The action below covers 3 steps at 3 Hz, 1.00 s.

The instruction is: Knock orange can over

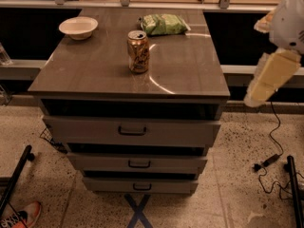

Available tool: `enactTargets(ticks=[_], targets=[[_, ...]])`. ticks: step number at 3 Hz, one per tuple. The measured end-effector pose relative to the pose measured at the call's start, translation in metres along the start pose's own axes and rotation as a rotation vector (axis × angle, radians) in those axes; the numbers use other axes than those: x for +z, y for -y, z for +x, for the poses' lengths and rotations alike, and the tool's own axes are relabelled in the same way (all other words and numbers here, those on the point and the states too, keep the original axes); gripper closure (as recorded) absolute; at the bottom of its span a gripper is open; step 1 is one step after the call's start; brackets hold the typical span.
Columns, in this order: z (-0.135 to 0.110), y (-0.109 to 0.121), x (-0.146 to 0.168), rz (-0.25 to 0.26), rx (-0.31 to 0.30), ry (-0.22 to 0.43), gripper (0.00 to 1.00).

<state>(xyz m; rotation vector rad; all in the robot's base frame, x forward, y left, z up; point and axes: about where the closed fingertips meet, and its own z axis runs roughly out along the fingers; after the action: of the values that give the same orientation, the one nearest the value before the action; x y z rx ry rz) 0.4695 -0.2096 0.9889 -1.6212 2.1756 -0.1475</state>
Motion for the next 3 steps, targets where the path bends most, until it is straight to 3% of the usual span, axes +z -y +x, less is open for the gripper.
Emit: enactTargets(ticks=[1, 2, 3], targets=[[-0.045, 0.062, 0.017, 0.103, 0.03, 0.1, 0.0], [-0.116, 0.125, 0.029, 0.168, 0.058, 0.278, 0.0], [-0.17, 0.15, 0.055, 0.141, 0.165, 0.486, 0.0]])
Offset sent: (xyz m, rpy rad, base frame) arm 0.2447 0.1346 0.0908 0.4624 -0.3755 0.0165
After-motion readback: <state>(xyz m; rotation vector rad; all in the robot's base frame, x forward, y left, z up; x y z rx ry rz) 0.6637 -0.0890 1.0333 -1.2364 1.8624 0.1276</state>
